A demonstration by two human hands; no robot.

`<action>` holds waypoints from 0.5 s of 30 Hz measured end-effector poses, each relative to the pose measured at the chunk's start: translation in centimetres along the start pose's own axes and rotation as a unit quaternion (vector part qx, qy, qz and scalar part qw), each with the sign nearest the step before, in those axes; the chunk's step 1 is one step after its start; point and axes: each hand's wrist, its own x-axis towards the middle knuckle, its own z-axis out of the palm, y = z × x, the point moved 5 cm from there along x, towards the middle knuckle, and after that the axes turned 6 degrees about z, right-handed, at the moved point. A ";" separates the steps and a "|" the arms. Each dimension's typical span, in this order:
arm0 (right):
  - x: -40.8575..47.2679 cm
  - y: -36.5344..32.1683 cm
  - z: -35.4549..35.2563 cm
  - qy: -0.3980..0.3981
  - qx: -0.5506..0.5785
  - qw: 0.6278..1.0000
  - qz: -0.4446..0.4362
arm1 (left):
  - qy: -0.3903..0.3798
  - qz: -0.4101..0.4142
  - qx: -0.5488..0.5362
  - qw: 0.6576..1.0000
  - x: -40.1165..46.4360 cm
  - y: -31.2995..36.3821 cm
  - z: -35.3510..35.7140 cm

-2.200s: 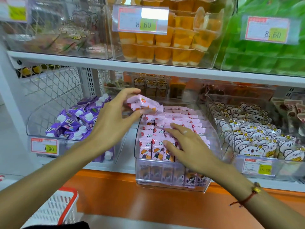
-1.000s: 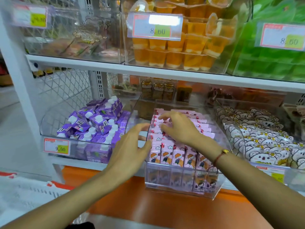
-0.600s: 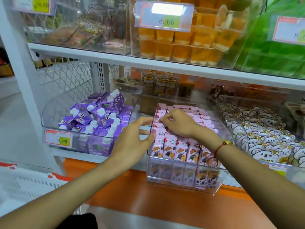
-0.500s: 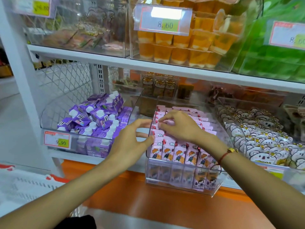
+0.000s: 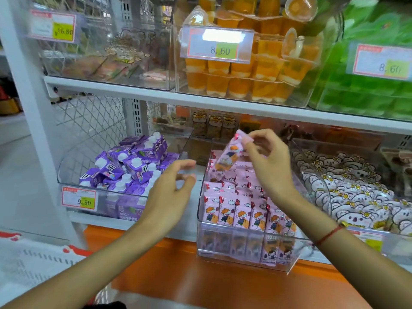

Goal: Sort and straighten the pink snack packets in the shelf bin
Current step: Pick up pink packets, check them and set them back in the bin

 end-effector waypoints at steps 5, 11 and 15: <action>-3.2 0.4 -3.5 0.061 0.105 0.989 0.080 | 0.028 0.100 -0.028 0.994 -0.6 2.5 -0.4; -5.5 1.7 -3.4 0.020 0.168 0.968 0.183 | -0.105 0.122 0.021 0.987 -2.2 3.6 2.6; -5.8 1.8 -3.2 0.016 0.211 0.951 0.226 | -0.096 0.122 -0.008 0.988 -2.4 3.7 3.3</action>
